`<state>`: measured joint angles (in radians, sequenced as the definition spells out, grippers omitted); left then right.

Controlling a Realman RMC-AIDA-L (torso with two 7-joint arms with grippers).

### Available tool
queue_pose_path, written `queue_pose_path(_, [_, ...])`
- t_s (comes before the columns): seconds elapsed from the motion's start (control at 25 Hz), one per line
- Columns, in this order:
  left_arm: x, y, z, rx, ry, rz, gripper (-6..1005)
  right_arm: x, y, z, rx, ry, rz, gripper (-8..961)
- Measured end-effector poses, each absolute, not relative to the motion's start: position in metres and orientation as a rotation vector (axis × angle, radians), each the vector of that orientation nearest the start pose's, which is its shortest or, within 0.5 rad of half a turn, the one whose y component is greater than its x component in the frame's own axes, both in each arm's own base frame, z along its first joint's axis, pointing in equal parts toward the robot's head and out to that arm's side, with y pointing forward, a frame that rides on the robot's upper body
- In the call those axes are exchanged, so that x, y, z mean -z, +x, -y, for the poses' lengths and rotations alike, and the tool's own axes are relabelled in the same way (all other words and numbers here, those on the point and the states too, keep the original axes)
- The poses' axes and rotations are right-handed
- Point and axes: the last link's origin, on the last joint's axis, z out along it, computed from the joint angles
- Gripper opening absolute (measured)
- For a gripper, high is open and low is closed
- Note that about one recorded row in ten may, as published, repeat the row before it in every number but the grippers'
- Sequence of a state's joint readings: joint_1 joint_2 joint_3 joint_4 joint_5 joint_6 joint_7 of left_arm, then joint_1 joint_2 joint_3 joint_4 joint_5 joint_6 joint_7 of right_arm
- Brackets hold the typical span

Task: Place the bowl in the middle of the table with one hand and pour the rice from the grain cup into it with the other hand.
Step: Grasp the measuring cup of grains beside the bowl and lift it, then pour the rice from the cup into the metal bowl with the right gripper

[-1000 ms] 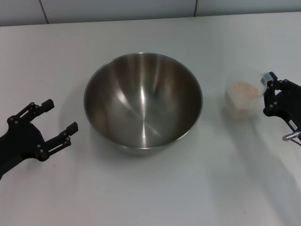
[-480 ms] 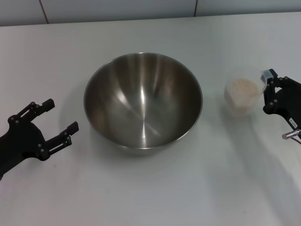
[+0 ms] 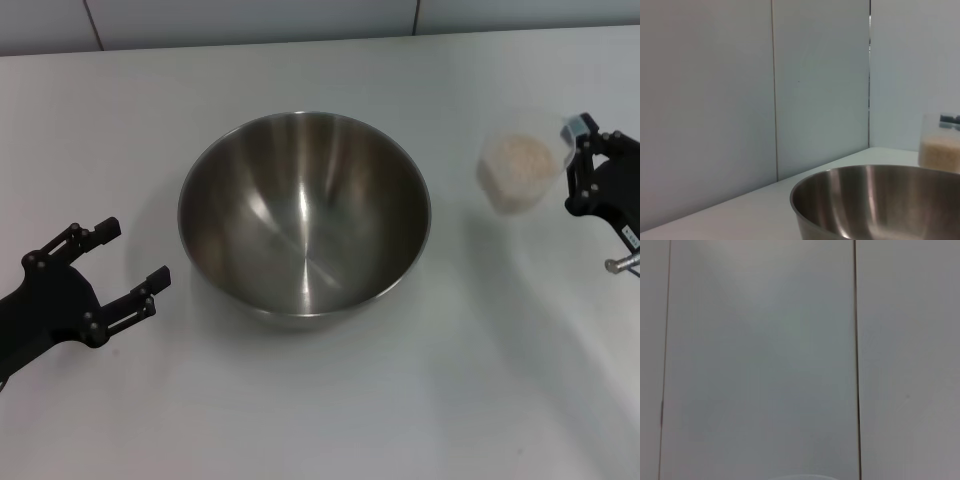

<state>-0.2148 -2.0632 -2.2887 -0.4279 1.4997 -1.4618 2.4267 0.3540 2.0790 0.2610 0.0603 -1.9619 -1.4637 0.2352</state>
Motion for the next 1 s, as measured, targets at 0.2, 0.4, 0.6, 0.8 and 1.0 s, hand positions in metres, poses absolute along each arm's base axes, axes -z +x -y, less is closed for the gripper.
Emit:
queue_pose_path(0.2, [0.011, -0.339, -0.249, 0.738, -2.335, 0.377, 829, 0.019, 0.322, -0.282, -0.836, -1.765, -0.382, 37])
queue_pose_path(0.4, [0.011, -0.339, -0.249, 0.737, -2.336, 0.377, 829, 0.018, 0.314, -0.289, -0.861, -1.769, -0.353, 37])
queue_pose_path(0.6, [0.011, -0.338, -0.249, 0.738, -2.336, 0.377, 829, 0.016, 0.309, -0.292, -0.883, -1.767, -0.329, 37])
queue_pose_path(0.8, [0.012, -0.338, -0.249, 0.740, -2.336, 0.377, 829, 0.013, 0.307, -0.296, -0.886, -1.766, -0.304, 37])
queue_pose_path(1.0, [0.013, -0.338, -0.248, 0.743, -2.339, 0.382, 829, 0.009, 0.305, -0.302, -0.886, -1.757, -0.280, 37])
